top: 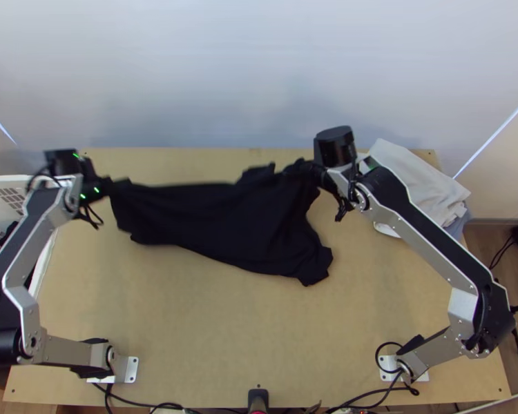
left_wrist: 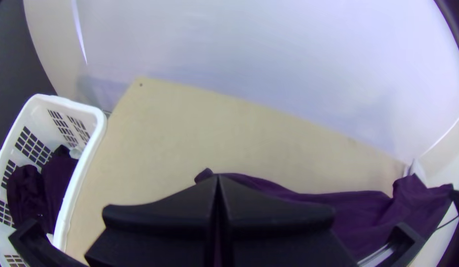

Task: Fold the t-shirt

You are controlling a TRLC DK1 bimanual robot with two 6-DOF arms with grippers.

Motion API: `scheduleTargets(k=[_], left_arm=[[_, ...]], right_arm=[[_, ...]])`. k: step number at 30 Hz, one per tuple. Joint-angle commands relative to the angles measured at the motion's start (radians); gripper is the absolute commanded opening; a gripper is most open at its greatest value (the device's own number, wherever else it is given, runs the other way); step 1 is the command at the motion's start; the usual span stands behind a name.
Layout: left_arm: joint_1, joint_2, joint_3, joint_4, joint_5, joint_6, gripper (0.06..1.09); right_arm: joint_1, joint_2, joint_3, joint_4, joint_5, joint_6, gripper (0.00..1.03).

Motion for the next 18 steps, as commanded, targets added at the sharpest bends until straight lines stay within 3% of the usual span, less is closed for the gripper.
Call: scheduleTargets(k=[1, 6, 11, 15, 18], left_arm=[[0.033, -0.080, 0.177, 0.009, 0.003, -0.182, 0.09], [0.047, -0.143, 0.209, 0.111, 0.003, -0.315, 0.09], [0.072, -0.234, 0.201, 0.167, 0.009, -0.392, 0.09], [0.128, -0.304, 0.163, 0.160, 0.103, -0.426, 0.09], [0.153, -0.346, 0.124, 0.035, 0.178, -0.411, 0.09]], right_arm=[[-0.020, -0.003, 0.040, 0.125, 0.070, -0.065, 0.03], [-0.020, -0.003, 0.102, 0.300, 0.124, -0.138, 0.03], [-0.045, -0.033, 0.206, 0.364, 0.140, -0.135, 0.03], [-0.053, -0.113, 0.194, 0.380, 0.140, -0.129, 0.03], [-0.051, -0.199, 0.099, 0.354, 0.139, -0.129, 0.03]])
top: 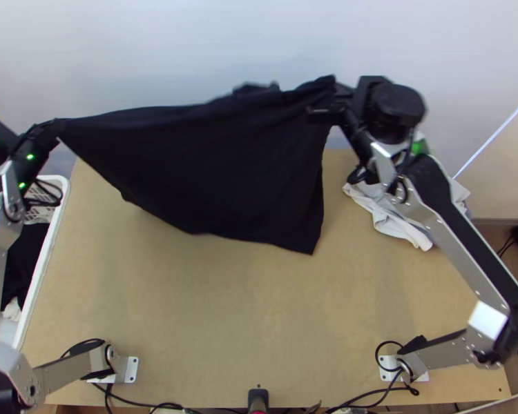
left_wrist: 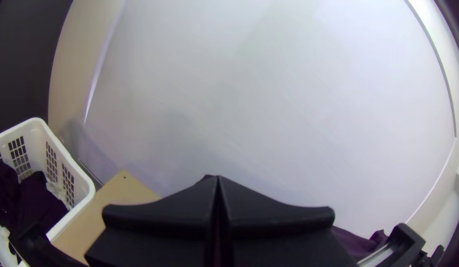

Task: Fold the t-shirt

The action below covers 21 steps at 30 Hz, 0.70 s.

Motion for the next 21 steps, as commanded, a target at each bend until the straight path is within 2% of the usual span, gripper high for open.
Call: scheduleTargets(k=[1, 4, 7, 11, 16, 21], left_arm=[[0.056, -0.107, -0.063, -0.160, 0.145, -0.007, 0.09], [0.048, -0.119, -0.161, -0.349, 0.208, 0.086, 0.09], [-0.015, -0.130, -0.325, -0.470, 0.216, 0.223, 0.09], [-0.118, -0.219, -0.512, -0.521, 0.216, 0.330, 0.09], [-0.211, -0.340, -0.604, -0.669, 0.252, 0.464, 0.09], [-0.274, -0.358, -0.660, -0.738, 0.268, 0.514, 0.09]], right_arm=[[-0.008, -0.154, -0.114, 0.000, 0.007, -0.004, 0.03], [-0.005, -0.238, -0.258, -0.045, -0.008, -0.004, 0.03], [-0.003, -0.284, -0.370, -0.105, -0.022, 0.011, 0.03], [-0.005, -0.290, -0.461, -0.215, -0.030, 0.068, 0.03], [-0.005, -0.279, -0.566, -0.298, -0.071, 0.140, 0.03], [0.013, -0.258, -0.680, -0.358, -0.111, 0.227, 0.03]])
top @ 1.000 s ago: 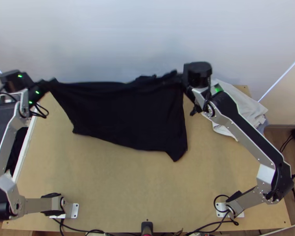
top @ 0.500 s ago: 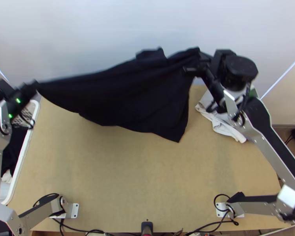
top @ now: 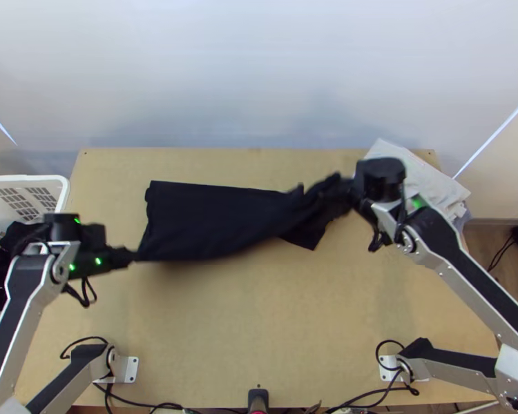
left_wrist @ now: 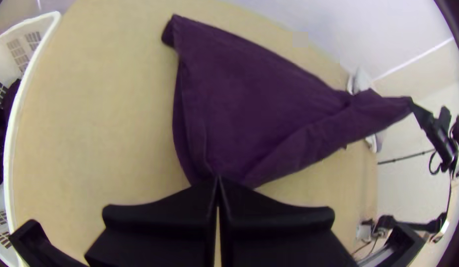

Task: Fold the t-shirt

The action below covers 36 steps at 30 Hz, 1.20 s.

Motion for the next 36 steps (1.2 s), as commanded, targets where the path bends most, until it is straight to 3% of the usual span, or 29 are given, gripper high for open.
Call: scheduleTargets(k=[1, 11, 12, 15, 17, 18, 28, 31, 34, 36], left_arm=[[-0.102, -0.061, -0.127, -0.115, 0.029, 0.097, 0.09], [-0.188, 0.023, -0.207, 0.084, 0.033, 0.028, 0.09], [-0.189, 0.037, -0.197, 0.095, 0.033, 0.020, 0.14], [-0.192, 0.060, -0.167, 0.120, 0.032, -0.001, 0.62], [-0.192, 0.072, -0.141, 0.121, 0.030, -0.003, 0.80], [-0.191, 0.074, -0.131, 0.121, 0.030, -0.003, 0.84], [-0.113, 0.151, -0.084, 0.046, 0.024, 0.016, 0.85], [-0.100, 0.178, -0.090, 0.018, -0.030, 0.043, 0.84], [-0.093, 0.192, -0.090, 0.008, -0.056, 0.063, 0.60], [-0.088, 0.201, -0.095, 0.018, -0.056, 0.065, 0.54]], right_arm=[[0.025, 0.007, -0.178, -0.083, -0.036, 0.101, 0.03], [0.033, 0.006, -0.262, -0.074, -0.036, 0.124, 0.03], [0.033, 0.006, -0.262, -0.073, -0.036, 0.124, 0.03], [0.033, 0.006, -0.265, -0.070, -0.036, 0.125, 0.03], [0.033, 0.007, -0.272, -0.068, -0.036, 0.127, 0.03], [0.033, 0.007, -0.276, -0.068, -0.036, 0.127, 0.03], [0.022, 0.004, -0.293, -0.068, -0.036, 0.122, 0.03], [0.022, 0.004, -0.299, -0.068, -0.036, 0.124, 0.03], [0.022, 0.004, -0.302, -0.067, -0.036, 0.125, 0.03], [0.022, 0.003, -0.302, -0.064, -0.036, 0.125, 0.03]])
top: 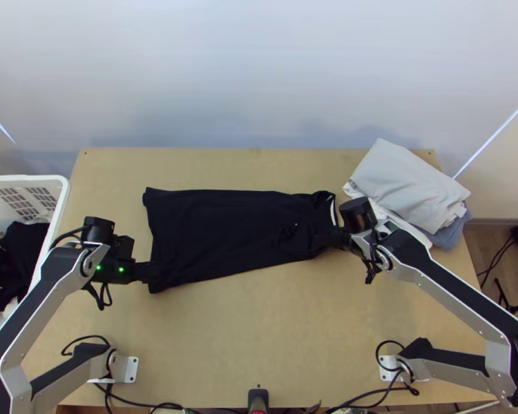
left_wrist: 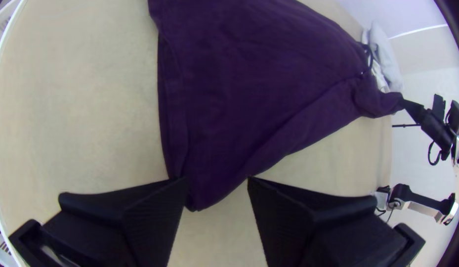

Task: Fold the t-shirt

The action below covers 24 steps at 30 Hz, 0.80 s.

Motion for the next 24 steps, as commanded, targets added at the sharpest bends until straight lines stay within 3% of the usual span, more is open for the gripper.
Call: scheduleTargets(k=[1, 9, 13, 24], left_arm=[[0.023, 0.050, 0.000, -0.014, -0.034, 0.025, 0.54], [0.003, 0.077, -0.025, 0.025, -0.034, 0.017, 0.54], [0.003, 0.080, -0.033, 0.044, -0.039, 0.014, 0.38], [0.011, 0.092, -0.039, 0.053, -0.092, 0.014, 0.38]], right_arm=[[-0.001, -0.002, -0.007, 0.008, 0.001, 0.004, 0.03], [-0.001, -0.002, 0.000, 0.028, 0.001, 0.002, 0.03], [-0.016, -0.008, -0.007, 0.028, 0.001, 0.002, 0.03], [-0.018, -0.008, -0.018, 0.046, 0.001, 0.002, 0.03]])
